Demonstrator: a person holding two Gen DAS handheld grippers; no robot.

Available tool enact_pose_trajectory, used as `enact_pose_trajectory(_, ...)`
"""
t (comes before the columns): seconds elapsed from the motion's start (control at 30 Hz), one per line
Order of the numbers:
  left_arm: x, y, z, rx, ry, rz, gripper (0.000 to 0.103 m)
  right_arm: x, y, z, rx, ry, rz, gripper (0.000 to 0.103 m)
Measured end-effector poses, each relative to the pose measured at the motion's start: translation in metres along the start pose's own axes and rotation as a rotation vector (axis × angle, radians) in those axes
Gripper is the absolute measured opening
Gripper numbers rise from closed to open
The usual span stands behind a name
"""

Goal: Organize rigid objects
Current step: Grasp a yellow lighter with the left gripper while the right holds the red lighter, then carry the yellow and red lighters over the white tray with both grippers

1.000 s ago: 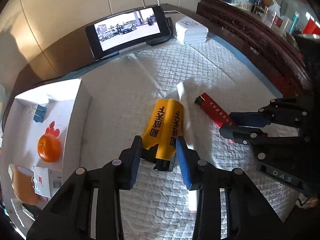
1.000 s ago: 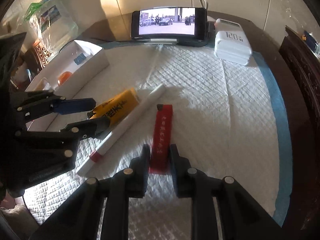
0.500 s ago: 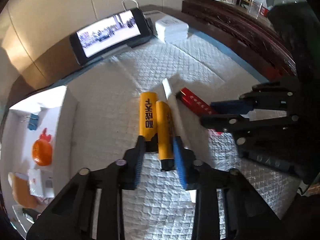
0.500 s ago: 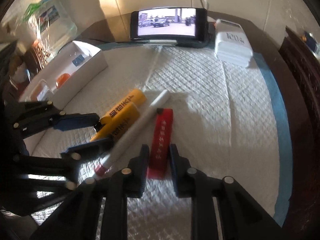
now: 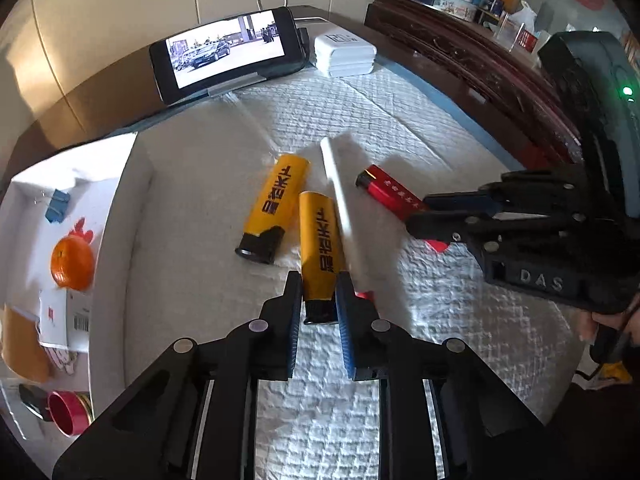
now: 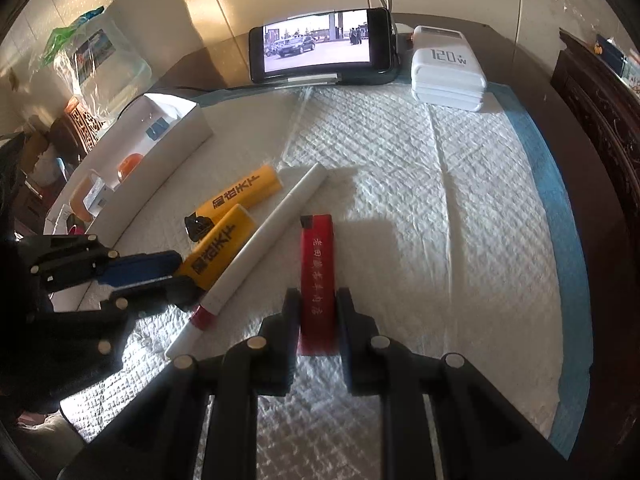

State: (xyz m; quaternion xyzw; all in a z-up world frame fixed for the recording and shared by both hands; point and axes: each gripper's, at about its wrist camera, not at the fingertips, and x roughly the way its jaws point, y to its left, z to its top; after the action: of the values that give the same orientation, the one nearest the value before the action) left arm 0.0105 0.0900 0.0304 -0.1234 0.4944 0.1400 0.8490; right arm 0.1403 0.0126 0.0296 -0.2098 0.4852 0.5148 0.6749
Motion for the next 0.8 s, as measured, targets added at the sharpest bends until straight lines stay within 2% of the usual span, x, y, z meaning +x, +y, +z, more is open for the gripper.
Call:
enact_pose_trajectory(0.13,0.016,-0.006,0.008,0.016,0.06,0.001,0.019,0.001,0.004,0.001,-0.017,0.007,-0.015,0.018)
enact_pose_trajectory(0.3,0.018,-0.022,0.005,0.087,0.03,0.051,0.021,0.005,0.011,0.003,-0.043,0.006,-0.033,0.019)
enact_pose_trajectory(0.43,0.011,-0.01,0.0,0.032,0.012,0.038,0.017,0.002,0.005,0.001,-0.023,-0.002,0.021,0.017)
enact_pose_trajectory(0.53,-0.006,-0.002,-0.001,-0.002,-0.034,0.046,0.013,-0.014,-0.001,0.002,0.008,-0.057,0.035,0.016)
enact_pose_trajectory(0.8,-0.052,0.01,0.002,-0.063,-0.157,0.048,0.013,-0.068,0.005,0.025,0.021,-0.212,0.081,0.016)
